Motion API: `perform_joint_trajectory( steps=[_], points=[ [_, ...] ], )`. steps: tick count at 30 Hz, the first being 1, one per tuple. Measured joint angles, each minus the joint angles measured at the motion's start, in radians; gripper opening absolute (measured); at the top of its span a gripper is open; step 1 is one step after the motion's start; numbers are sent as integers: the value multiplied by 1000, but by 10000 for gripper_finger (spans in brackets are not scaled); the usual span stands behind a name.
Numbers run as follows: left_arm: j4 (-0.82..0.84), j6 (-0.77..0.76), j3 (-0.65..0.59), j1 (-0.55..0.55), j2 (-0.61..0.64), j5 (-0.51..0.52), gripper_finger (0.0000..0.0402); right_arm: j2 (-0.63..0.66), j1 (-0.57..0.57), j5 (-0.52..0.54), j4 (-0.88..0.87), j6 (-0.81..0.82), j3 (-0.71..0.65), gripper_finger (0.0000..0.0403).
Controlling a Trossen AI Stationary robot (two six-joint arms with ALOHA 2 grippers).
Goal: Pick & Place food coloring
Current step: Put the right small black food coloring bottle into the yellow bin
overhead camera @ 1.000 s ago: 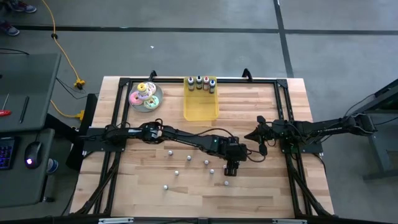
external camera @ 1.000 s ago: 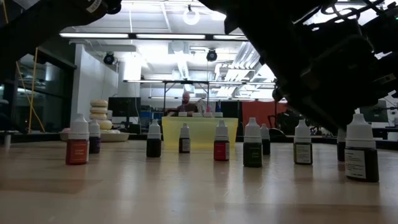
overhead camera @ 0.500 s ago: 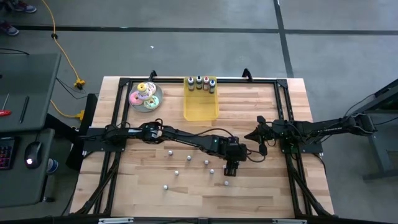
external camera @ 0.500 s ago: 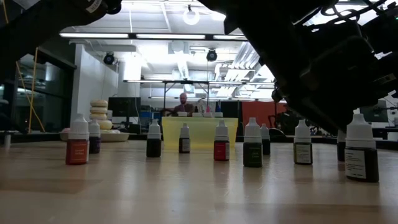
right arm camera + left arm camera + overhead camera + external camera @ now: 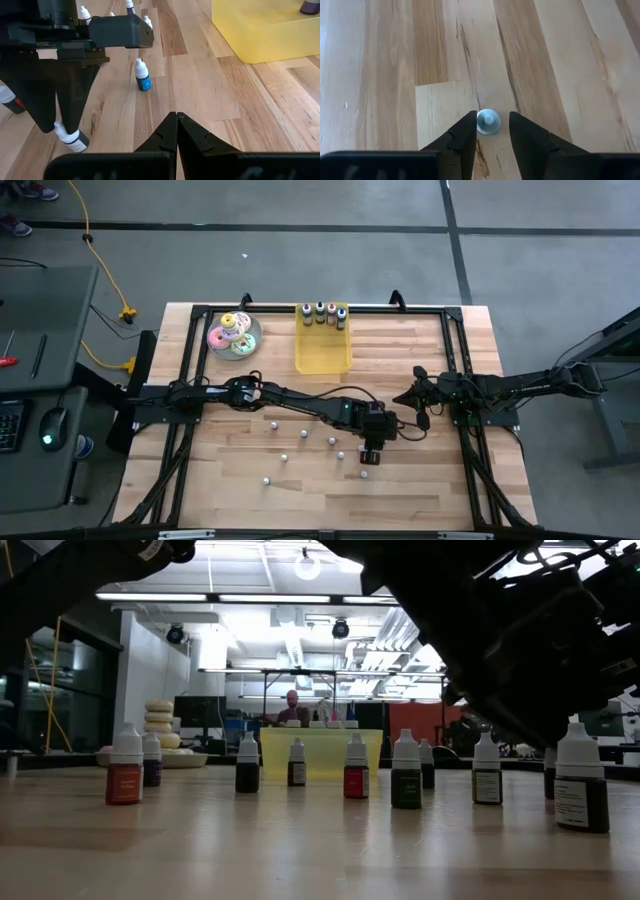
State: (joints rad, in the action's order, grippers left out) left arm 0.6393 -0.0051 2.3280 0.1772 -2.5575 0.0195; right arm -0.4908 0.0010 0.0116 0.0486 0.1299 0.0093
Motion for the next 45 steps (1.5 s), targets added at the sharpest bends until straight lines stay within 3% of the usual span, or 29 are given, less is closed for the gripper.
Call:
perform_joint_trajectory(
  steps=[16, 27, 33, 45],
  points=[
    [-8, 0, 0, -1, 0, -8, 40, 0, 0, 0, 0, 0, 0, 0],
    [-5, 0, 1, -1, 0, -9, 32, 0, 0, 0, 0, 0, 0, 0],
    [-9, 0, 3, -1, 2, -10, 3, 0, 0, 0, 0, 0, 0, 0],
    [-5, 0, 3, -1, 2, -10, 0, 0, 0, 0, 0, 0, 0, 0]
  ],
)
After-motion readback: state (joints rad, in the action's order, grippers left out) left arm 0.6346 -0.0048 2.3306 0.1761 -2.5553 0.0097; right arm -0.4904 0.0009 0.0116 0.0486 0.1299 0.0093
